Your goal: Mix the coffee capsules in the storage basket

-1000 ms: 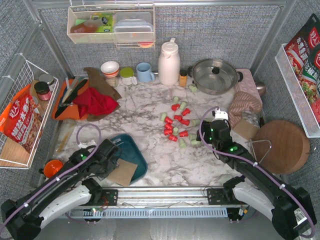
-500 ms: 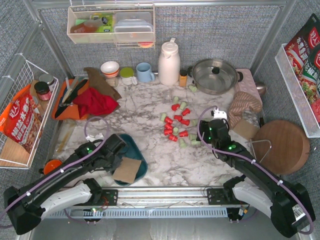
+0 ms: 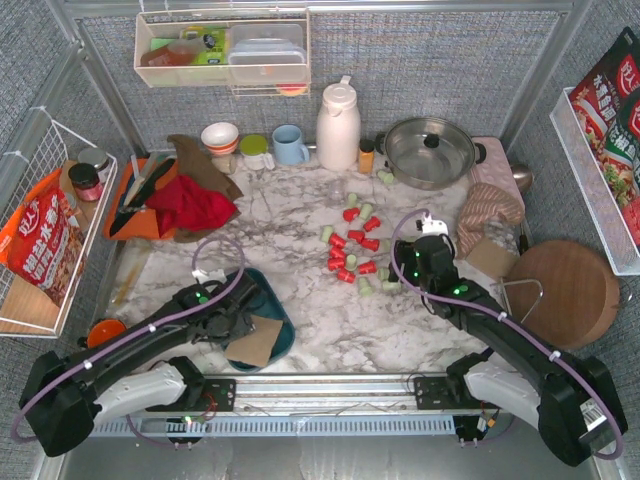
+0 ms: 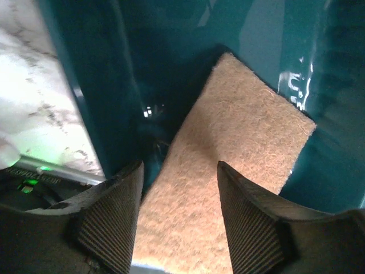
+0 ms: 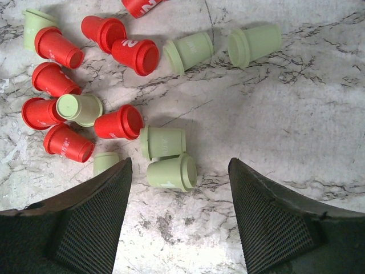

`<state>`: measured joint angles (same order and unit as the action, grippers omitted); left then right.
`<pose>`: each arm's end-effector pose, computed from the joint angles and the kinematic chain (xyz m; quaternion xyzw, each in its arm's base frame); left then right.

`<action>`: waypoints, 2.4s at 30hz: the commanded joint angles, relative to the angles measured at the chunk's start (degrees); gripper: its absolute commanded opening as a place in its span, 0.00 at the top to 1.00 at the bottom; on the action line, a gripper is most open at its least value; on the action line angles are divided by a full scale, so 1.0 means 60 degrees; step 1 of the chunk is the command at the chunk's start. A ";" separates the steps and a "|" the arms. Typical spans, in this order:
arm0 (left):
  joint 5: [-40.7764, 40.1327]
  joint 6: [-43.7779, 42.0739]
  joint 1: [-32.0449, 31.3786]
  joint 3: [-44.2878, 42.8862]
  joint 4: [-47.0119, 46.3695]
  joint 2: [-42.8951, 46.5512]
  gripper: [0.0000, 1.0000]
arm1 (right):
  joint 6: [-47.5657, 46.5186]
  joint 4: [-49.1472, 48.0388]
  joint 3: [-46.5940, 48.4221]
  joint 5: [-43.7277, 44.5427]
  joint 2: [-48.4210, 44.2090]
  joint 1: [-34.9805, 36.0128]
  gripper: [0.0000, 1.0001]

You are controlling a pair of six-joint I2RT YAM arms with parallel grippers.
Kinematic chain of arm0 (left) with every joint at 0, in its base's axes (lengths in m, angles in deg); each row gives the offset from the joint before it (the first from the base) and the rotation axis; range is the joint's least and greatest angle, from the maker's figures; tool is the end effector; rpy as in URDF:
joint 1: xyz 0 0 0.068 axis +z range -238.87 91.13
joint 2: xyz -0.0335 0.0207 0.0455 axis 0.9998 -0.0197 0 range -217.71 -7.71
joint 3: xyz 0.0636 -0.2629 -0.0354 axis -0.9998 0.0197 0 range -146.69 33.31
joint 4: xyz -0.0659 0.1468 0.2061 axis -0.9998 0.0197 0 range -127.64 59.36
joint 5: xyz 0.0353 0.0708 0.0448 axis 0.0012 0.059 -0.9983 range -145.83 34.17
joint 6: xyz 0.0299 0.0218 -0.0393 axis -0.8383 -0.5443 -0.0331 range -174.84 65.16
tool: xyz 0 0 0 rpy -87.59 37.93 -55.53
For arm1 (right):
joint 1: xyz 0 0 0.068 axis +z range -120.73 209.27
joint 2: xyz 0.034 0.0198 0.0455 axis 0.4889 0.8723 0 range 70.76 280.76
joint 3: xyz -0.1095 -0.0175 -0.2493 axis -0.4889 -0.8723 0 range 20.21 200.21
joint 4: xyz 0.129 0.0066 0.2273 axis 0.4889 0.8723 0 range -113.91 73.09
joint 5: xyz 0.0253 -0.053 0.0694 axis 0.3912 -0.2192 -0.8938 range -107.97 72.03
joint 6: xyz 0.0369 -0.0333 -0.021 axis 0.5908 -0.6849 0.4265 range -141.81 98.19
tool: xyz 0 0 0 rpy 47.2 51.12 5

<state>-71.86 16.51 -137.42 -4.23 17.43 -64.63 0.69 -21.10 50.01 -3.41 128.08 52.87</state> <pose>0.1107 -0.1104 0.2057 -0.2125 0.9580 -0.0468 0.1866 0.2015 0.0783 0.2210 0.0548 0.8610 0.0921 0.4971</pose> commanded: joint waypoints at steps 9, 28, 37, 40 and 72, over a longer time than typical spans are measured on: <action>0.1551 -0.2210 0.1114 0.0512 -0.1848 -0.1260 0.31 | -0.0161 -0.0073 0.0193 -0.0319 0.0226 0.0043 0.27; 0.0811 -0.1915 0.1147 -0.0916 -0.1311 -0.0952 1.00 | -0.0190 -0.0058 0.0222 -0.0216 0.0360 0.0050 0.27; -0.0427 -0.2392 0.1149 -0.2096 -0.1222 -0.0855 1.00 | -0.0205 -0.0021 0.0232 -0.0201 0.0364 0.0042 0.27; -0.0584 -0.3214 0.1149 -0.2558 -0.1872 -0.0690 1.00 | -0.0226 -0.0075 0.0223 -0.0293 0.0314 0.0047 0.27; 0.7521 -1.5324 0.0425 -0.1580 -0.9364 -0.0504 1.00 | -0.6198 -0.1760 0.1393 -0.7956 0.0230 0.2190 0.35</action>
<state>-30.49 -70.98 -134.85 -15.09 -31.84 -68.31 -29.76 -35.02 55.96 -46.33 127.32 63.62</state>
